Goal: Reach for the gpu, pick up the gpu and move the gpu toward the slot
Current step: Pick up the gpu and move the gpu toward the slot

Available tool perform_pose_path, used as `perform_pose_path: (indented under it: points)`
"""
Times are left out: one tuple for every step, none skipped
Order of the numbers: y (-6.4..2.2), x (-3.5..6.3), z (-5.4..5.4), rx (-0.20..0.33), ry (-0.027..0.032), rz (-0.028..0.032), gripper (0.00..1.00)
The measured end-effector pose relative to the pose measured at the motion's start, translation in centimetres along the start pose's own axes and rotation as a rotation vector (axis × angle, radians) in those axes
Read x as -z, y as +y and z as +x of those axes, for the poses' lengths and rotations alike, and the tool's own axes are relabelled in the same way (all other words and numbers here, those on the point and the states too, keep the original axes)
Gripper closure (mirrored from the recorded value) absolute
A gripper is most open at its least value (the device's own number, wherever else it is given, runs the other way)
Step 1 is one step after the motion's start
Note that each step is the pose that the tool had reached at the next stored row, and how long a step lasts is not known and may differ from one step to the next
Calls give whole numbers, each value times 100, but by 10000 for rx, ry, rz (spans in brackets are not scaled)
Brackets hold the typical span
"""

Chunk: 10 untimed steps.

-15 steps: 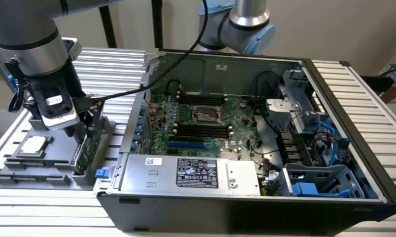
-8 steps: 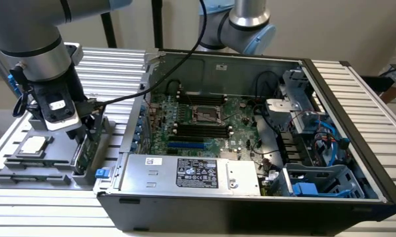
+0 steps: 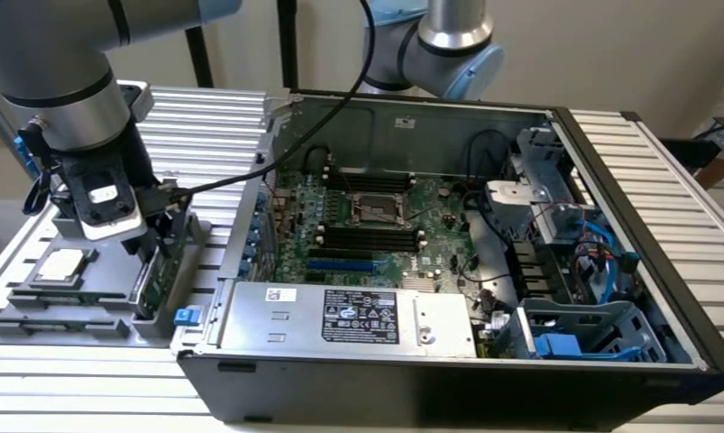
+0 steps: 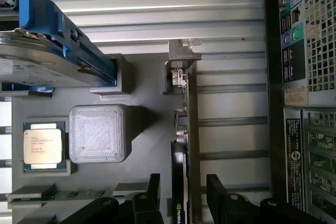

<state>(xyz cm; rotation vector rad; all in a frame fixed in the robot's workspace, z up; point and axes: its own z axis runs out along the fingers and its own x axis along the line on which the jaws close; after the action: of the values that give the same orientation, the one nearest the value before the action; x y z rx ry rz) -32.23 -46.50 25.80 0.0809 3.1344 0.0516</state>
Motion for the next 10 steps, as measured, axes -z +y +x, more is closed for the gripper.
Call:
perform_pose_path:
  points:
    - [4,-4,7,-1,-3,0,52]
    - [9,-9,13,-1,-6,0,52]
    - [15,-14,16,-1,-8,0,52]
    - [22,-18,17,-1,-8,2,52]
    - [30,-23,18,-2,-9,1,52]
    - [38,-29,18,-1,-12,2,52]
    - [44,-36,19,-1,-16,4,52]
    - [50,-45,20,-1,-22,7,52]
    - [55,-55,21,-3,-30,9,52]
    - [59,-65,23,-4,-36,11,52]
